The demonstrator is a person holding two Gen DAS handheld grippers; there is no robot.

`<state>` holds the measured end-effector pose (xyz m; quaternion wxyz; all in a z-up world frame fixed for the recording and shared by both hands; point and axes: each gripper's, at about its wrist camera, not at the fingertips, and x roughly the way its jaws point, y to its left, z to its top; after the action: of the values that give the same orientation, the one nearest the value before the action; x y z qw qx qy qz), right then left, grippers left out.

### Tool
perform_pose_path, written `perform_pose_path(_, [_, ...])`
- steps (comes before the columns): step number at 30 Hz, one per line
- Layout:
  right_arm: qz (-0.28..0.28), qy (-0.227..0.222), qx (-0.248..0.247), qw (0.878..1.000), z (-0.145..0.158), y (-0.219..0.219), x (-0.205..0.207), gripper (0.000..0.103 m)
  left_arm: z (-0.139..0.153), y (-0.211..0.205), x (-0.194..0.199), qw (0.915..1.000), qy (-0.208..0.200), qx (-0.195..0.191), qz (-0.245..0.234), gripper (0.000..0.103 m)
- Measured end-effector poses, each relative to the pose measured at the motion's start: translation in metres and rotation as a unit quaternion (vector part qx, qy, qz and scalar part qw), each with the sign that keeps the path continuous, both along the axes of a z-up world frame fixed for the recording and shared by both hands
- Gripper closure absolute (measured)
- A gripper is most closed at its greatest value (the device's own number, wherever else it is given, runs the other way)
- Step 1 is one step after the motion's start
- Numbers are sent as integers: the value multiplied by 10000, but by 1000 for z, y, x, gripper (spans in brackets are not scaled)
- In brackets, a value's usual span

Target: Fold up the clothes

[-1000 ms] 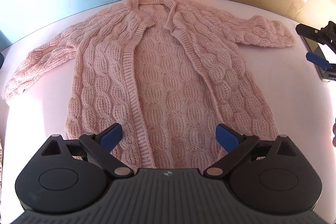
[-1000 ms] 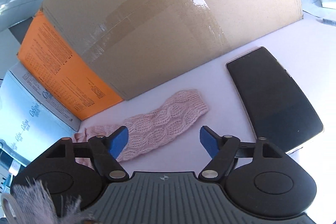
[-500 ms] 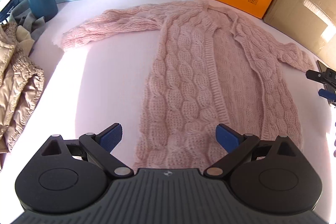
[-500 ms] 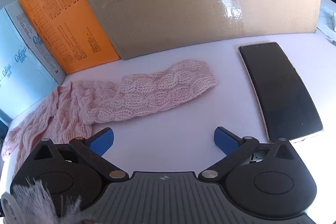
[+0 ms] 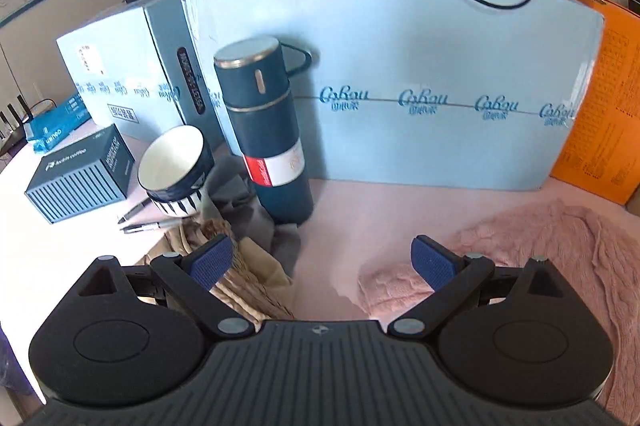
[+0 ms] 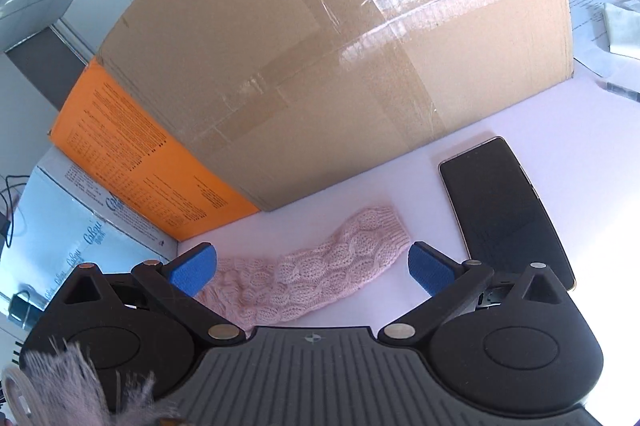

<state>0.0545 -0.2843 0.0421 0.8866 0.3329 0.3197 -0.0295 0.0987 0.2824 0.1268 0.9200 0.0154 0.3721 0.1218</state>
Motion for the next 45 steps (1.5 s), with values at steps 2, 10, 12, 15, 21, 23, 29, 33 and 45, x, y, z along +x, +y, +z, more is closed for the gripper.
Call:
perform_pose_path(2, [-59, -104, 173, 9998, 12, -7, 5, 0, 9, 3, 8, 9999, -93, 105, 72, 0])
perform_pose_path(10, [64, -64, 1007, 9949, -25, -14, 26, 0, -65, -10, 14, 9989, 312, -356, 42, 0])
perform_pose_path(12, [-42, 154, 1201, 9926, -49, -11, 29, 0, -90, -9, 19, 9963, 520, -660, 156, 0])
perform_pose_path(15, [-411, 408, 1395, 9885, -76, -10, 32, 0, -117, -6, 25, 9901, 654, -1196, 333, 1])
perform_pose_path(21, [-593, 111, 1378, 9886, -100, -9, 38, 0, -142, -7, 30, 9817, 586, -1772, 385, 1])
perform_pose_path(23, [-517, -55, 1362, 9893, -104, -11, 43, 0, -148, -10, 34, 9809, 631, -1798, 393, 1])
perform_pose_path(29, [-439, -233, 1041, 9933, -108, -5, 50, 5, -159, -29, 40, 9867, 704, -1407, 403, 0])
perform_pose_path(33, [-641, 7, 1463, 9872, -120, -14, 47, 98, -160, -43, 38, 9909, 790, -1062, 239, 0])
perform_pose_path(45, [79, -1142, 2181, 9692, -79, 18, 60, 98, -154, -47, 23, 9882, 674, -1370, 123, 0])
